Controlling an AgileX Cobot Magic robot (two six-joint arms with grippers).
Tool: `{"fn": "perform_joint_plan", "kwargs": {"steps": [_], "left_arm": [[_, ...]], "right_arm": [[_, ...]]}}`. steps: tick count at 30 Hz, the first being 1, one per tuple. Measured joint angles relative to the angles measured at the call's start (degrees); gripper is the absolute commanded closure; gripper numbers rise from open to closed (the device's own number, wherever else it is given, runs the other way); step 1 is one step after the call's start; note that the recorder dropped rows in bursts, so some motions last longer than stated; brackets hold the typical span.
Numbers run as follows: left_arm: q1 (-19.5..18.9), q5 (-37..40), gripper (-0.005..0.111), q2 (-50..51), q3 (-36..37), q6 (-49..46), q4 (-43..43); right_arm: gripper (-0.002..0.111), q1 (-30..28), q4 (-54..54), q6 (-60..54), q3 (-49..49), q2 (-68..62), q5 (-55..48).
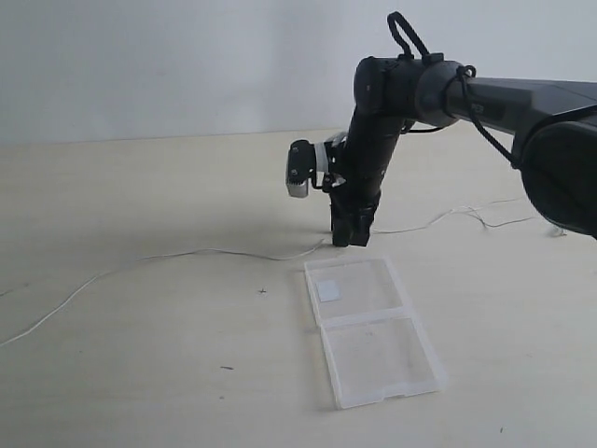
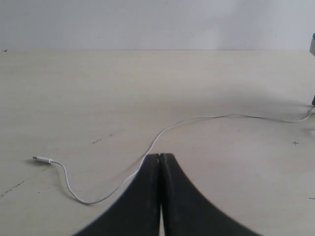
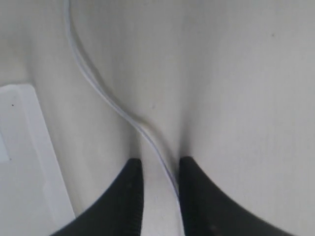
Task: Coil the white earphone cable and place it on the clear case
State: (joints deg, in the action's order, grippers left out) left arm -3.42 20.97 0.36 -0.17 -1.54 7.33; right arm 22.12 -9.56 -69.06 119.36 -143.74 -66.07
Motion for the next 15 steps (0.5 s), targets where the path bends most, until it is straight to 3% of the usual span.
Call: {"fn": "perform_joint_plan", "kwargs": {"steps": [1, 15], "left_arm": [[0.0, 0.0, 0.107, 0.0, 0.0, 0.0, 0.0], [0.0, 0.0, 0.107, 0.0, 0.0, 0.0, 0.0]], "right_arm": [[0.108, 0.0, -0.1, 0.1, 0.0, 0.0, -0.1], [0.108, 0.0, -0.5, 1.0, -0.4, 1.9, 0.7]]}}
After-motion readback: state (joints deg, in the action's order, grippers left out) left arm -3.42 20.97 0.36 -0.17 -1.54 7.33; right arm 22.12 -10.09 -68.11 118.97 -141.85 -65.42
